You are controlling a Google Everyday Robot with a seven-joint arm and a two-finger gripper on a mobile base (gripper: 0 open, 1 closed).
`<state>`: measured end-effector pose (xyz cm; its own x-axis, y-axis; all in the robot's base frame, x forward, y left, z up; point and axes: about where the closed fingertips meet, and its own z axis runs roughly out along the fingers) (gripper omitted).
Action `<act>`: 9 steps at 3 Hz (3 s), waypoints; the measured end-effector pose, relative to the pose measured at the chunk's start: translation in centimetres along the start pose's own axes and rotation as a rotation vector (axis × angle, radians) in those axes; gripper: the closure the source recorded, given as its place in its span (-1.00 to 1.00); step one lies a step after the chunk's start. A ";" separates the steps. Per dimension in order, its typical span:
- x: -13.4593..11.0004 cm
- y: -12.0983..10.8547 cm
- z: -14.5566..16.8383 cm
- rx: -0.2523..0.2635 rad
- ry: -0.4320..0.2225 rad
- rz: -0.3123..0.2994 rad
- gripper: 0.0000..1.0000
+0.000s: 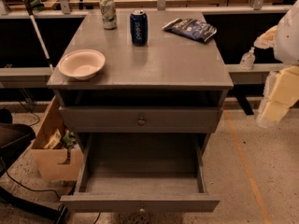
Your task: Close middle drawer
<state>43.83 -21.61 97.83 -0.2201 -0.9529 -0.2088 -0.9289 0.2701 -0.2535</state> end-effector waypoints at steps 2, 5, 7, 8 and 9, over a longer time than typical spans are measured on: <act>0.6 0.7 3.7 -0.023 -0.006 0.018 -1.00; 2.3 4.1 15.9 -0.098 -0.041 0.063 -1.00; 8.6 10.6 28.2 -0.357 -0.018 0.148 -1.00; 8.6 10.6 28.2 -0.357 -0.018 0.148 -1.00; 8.4 11.6 30.5 -0.367 -0.091 0.131 -1.00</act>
Offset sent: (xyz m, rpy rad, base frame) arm 0.0174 0.0044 -0.2011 0.0844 0.1398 -0.0536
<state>40.25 -22.30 64.32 -0.3315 -0.8933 -0.3036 -0.9431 0.3054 0.1312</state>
